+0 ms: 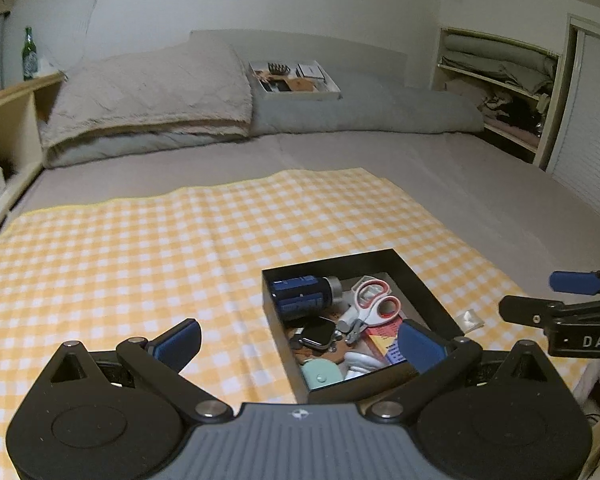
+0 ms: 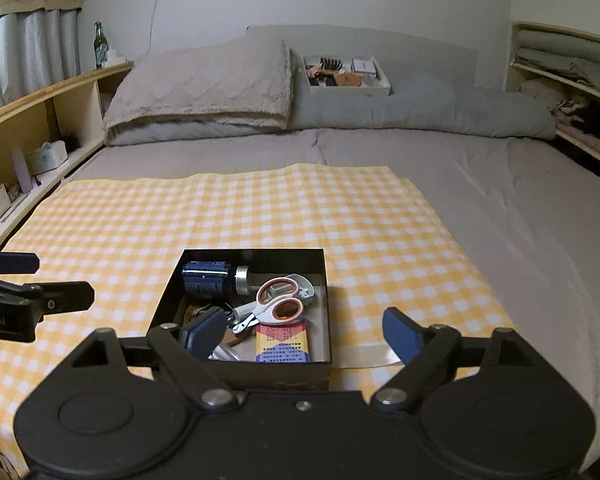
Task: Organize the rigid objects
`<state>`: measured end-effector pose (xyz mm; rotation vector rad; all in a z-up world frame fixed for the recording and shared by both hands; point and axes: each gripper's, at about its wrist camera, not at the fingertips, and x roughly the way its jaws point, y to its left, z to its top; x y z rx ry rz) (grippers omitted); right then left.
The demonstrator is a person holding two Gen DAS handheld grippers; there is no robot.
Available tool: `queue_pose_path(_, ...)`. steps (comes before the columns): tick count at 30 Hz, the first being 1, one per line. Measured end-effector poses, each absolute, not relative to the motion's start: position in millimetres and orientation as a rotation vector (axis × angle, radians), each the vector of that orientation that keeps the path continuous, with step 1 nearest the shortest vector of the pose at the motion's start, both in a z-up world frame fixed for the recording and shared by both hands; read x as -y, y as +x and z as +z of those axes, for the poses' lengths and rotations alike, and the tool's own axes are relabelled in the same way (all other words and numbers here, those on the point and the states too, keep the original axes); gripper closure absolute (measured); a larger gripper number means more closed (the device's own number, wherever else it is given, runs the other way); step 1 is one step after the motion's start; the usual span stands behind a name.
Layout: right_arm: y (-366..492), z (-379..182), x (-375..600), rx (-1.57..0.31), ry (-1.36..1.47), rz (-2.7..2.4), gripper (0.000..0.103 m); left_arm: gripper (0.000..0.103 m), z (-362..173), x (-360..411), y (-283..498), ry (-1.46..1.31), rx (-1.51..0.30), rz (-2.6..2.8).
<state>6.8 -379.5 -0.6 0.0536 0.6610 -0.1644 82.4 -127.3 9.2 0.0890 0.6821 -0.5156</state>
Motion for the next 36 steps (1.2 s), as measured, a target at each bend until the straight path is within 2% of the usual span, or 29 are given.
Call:
queue_pose_path(4,-3.6,1.1,373.4,-0.625,0.038,-0.167,0.006,0.0,12.0,118.6,71.7,0.084,-0.649,-0.486)
queue_pose_path(9,-12.8,1.8,369.1,-0.59,0.026,-0.167,0.0,0.0,12.1,109.6,62.4,0.078,-0.631,-0.456)
queue_pose_path(36,-23.5,2.4,363.4,-0.53,-0.001,-0.14,0.0,0.0,10.3,98.6,45.4,0.09,-0.616,-0.38)
